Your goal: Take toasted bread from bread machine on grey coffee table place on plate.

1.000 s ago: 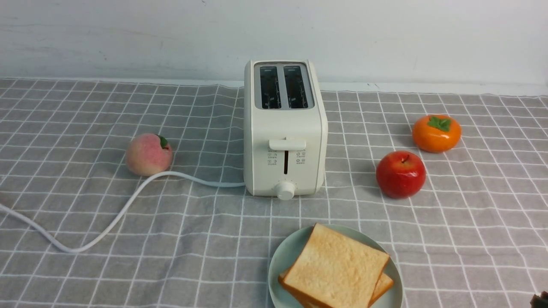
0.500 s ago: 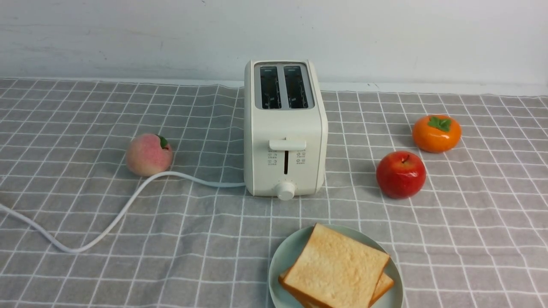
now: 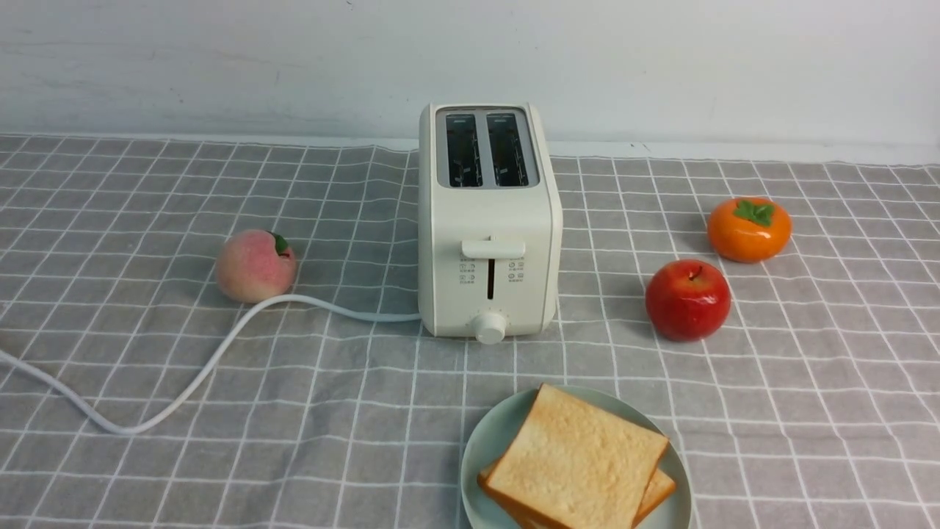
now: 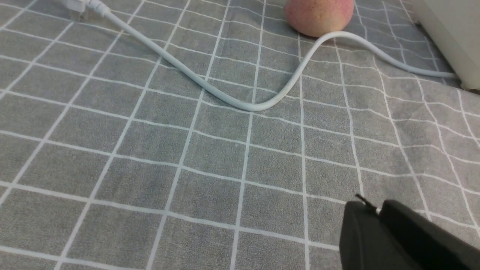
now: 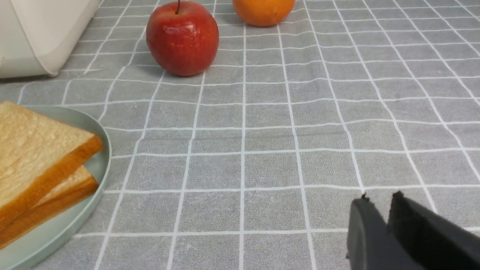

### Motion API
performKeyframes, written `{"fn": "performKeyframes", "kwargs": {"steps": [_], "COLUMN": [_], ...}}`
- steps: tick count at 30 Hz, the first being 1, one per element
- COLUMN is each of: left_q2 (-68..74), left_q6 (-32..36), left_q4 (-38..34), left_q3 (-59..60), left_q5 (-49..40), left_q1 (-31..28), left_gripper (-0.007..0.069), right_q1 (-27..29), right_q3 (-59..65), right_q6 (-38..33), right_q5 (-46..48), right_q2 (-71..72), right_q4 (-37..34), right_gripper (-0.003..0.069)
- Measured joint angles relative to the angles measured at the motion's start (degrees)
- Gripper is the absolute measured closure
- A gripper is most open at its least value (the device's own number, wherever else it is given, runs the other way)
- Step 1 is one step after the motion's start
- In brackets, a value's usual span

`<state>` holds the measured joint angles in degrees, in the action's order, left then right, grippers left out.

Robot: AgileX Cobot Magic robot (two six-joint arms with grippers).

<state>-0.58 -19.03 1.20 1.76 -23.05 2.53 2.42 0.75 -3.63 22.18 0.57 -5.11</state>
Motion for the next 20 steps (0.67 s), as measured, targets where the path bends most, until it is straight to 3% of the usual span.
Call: {"fn": "performKeyframes", "kwargs": {"steps": [20], "left_q2": [0.00], "left_q6": [0.00], "left_q4": [0.00], "left_q3": [0.00], "left_q5": [0.00], "left_q1": [0.00], "left_gripper": [0.0550], "right_q1": [0.00], "right_q3": [0.00], "right_q6": [0.00], "right_q5": [0.00], "right_q2": [0.00], "right_q4": [0.00], "right_gripper": [0.0546]}}
